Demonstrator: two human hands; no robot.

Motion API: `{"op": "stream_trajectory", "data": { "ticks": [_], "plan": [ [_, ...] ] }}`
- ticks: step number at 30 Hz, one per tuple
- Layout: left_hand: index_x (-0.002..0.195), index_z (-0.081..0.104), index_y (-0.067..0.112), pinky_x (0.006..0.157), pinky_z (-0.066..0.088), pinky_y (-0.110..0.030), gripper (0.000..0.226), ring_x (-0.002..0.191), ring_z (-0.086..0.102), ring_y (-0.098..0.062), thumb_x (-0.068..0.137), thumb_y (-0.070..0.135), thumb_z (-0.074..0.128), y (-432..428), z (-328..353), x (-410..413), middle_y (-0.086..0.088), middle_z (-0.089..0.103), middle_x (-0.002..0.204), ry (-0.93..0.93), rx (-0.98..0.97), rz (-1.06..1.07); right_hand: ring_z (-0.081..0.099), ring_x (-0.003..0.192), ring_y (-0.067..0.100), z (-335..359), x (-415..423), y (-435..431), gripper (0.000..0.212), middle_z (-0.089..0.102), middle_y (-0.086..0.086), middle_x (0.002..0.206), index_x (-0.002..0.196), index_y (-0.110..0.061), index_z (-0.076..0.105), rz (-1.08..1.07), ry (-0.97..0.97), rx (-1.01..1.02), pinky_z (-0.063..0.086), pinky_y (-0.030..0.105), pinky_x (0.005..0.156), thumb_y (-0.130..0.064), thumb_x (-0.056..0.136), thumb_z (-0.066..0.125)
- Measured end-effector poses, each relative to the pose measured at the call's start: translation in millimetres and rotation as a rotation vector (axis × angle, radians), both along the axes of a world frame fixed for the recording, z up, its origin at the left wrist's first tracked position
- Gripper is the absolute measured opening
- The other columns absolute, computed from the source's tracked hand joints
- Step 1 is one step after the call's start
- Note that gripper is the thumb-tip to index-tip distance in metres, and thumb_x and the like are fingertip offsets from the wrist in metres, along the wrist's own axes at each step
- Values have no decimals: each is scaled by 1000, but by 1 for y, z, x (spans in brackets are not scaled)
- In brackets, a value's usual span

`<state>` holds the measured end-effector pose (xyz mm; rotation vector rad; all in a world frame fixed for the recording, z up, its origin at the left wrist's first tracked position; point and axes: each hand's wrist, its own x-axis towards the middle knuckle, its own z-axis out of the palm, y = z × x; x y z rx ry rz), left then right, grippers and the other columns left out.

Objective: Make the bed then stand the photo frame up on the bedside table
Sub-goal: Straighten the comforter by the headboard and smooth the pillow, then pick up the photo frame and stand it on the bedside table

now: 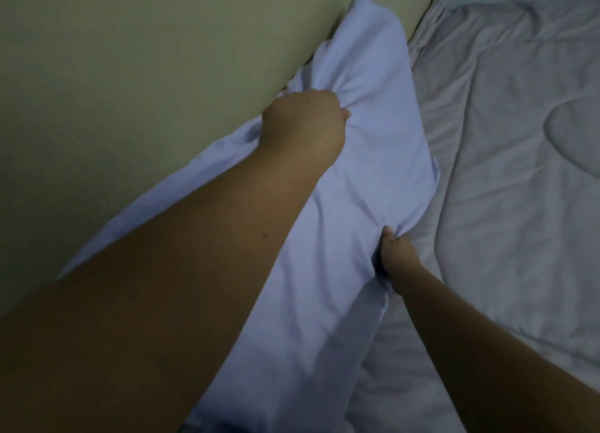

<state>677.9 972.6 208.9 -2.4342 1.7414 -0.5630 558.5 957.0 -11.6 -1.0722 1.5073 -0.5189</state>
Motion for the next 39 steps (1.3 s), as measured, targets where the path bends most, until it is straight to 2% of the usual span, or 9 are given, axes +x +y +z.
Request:
{"op": "stream_trajectory", "data": {
  "ticks": [3,9,14,17,19,28,33,37,39],
  "plan": [
    [127,44,6,75,37,-35,46,110,57,-35,101,41,32,5,1,-5,-17,58,124,-4,-23,8,39,131,42,11,-3,-2,60,39,28,143,142,2,28,36,100,9,31,42,109,-40,99,34],
    [148,17,18,97,36,-43,68,125,38,-36,93,53,37,26,7,-28,-13,21,151,-57,-65,11,44,121,46,43,-22,10,51,46,29,131,133,5,36,245,364,-320,35,44,101,-35,100,34],
    [152,4,23,117,17,-48,73,144,18,-33,93,55,33,71,4,-53,-5,2,161,-9,-71,83,44,124,41,71,-42,25,50,49,26,134,135,2,39,367,395,-575,33,43,104,-34,100,35],
    [152,0,23,120,4,-49,72,148,3,-31,95,54,30,118,1,-70,-3,-5,162,18,-91,168,46,126,39,83,-61,44,50,51,24,135,136,3,42,463,398,-817,30,43,108,-30,99,39],
    [153,-1,23,120,-1,-49,72,149,-2,-30,95,53,30,154,0,-85,-2,-7,162,36,-127,232,47,125,38,94,-75,61,48,52,21,136,135,-1,45,507,370,-864,31,42,108,-32,99,39],
    [153,6,22,121,0,-46,74,149,-1,-29,93,50,38,345,-7,-151,-2,-1,162,207,-307,601,54,118,32,148,-117,200,47,64,13,123,122,-7,61,881,92,-1163,38,36,101,-37,93,39],
    [152,14,19,121,4,-45,72,148,5,-30,91,46,43,466,-20,-157,-4,7,161,242,-367,859,60,106,34,161,-84,298,55,69,14,112,116,-8,65,1169,-81,-1238,43,35,93,-44,90,33],
    [150,18,17,120,8,-48,70,146,13,-34,92,45,44,567,-42,-139,-6,14,160,278,-430,1073,55,114,34,152,-40,387,42,65,15,119,122,-9,62,1318,-137,-1210,39,34,99,-35,95,44],
    [150,20,15,119,13,-50,69,144,17,-36,92,45,44,614,-57,-129,-8,19,158,290,-443,1196,56,112,35,139,-15,432,48,65,17,118,121,-6,62,1389,-156,-1232,40,35,98,-38,92,40]
  ]
}}
